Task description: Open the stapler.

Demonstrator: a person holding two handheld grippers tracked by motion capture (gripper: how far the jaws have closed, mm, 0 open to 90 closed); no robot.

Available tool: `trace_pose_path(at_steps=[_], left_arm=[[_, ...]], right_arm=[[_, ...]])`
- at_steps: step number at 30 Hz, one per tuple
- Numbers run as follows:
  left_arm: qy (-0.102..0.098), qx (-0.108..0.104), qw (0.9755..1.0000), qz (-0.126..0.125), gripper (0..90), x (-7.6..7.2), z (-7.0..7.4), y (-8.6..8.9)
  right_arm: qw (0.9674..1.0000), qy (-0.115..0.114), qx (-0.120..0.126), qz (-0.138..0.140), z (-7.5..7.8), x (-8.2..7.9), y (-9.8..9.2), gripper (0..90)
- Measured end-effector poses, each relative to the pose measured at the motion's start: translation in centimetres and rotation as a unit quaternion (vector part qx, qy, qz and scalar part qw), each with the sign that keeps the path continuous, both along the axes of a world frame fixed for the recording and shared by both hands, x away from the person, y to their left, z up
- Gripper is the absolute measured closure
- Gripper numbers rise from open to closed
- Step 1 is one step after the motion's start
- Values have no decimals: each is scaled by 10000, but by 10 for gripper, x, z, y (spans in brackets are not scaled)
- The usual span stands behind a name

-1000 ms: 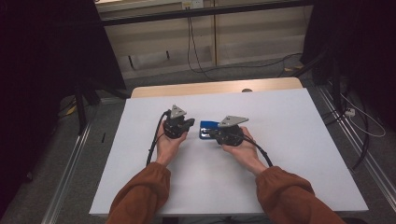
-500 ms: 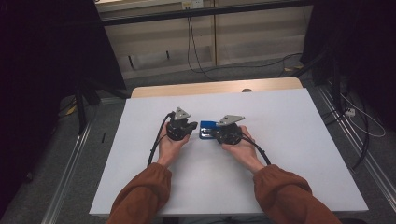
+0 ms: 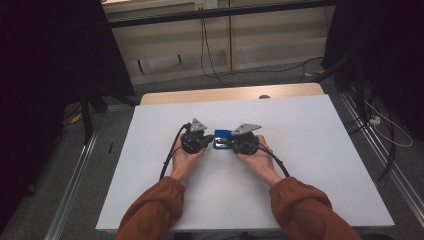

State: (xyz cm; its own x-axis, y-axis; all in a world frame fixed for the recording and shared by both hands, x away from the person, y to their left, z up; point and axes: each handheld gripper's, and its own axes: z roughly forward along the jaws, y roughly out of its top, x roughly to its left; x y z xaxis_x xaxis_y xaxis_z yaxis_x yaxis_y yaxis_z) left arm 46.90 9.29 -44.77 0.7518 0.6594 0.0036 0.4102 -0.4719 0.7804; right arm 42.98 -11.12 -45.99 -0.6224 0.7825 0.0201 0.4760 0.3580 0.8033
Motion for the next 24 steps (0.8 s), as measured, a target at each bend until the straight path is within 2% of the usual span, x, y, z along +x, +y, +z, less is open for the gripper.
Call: trace_pose_path(at_steps=[3,4,11,15,16,19,20,21,24], left_arm=[[-21,35,10000,-29,900,0,-1,-1],[-20,54,10000,-44,900,0,0,-1],[-40,72,10000,-25,900,0,-1,-2],[-58,32,10000,-41,900,0,1,-1],[-57,-45,10000,-23,900,-1,2,-2],[-126,28,9999,-59,900,-1,3,0],[-77,-84,9999,-113,900,0,2,1],[-77,-109,9999,-105,900,0,3,1],[-117,-98,9998,-109,900,0,5,0]], right_arm=[[10000,-22,-10,4,0,0,0,900],[9999,-99,-72,7,-1,-1,1,900],[10000,-87,-34,27,-1,0,1,900],[9999,-98,-56,33,-1,0,1,900],[9999,-95,-52,42,-1,0,1,900],[9999,-117,-77,66,-1,0,1,900],[9998,-151,-109,80,-1,0,1,900],[9998,-151,-109,80,-1,0,1,900],[9997,-177,-134,95,-1,0,2,900]])
